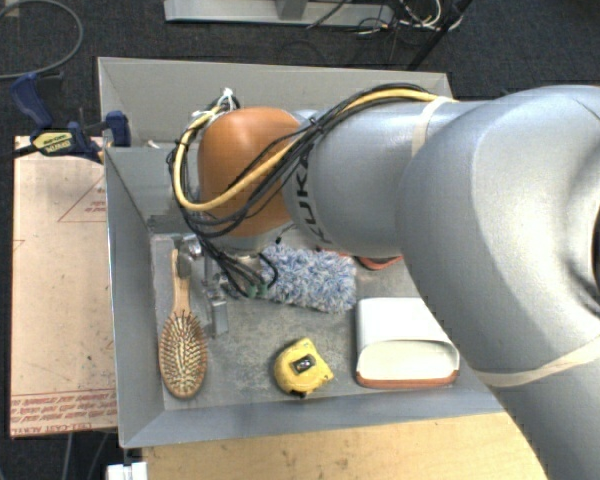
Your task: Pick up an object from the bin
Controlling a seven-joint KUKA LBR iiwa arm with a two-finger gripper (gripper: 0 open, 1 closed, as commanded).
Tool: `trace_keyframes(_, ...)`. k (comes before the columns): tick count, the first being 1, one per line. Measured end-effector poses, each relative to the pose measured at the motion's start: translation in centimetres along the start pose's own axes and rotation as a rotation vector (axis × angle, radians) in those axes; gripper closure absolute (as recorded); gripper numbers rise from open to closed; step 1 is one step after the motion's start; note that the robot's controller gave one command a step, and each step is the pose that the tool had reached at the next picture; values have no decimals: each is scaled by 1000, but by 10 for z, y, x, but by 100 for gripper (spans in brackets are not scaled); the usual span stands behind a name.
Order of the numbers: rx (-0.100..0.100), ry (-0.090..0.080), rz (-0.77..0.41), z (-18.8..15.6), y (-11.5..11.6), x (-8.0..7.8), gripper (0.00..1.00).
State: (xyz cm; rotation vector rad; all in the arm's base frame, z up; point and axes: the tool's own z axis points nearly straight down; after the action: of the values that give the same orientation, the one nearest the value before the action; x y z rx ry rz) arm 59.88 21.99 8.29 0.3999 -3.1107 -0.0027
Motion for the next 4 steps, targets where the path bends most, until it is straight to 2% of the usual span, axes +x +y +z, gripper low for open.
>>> trace_keyframes(1, -2, 1, -27, 9, -38, 55, 0)
trace_keyframes(2, 3, 6, -59, 13, -58, 70, 0)
trace_keyframes(3, -7, 0, -157, 14, -61, 50, 0)
trace_keyframes(4, -3, 8, -211, 12, -117, 30, 0)
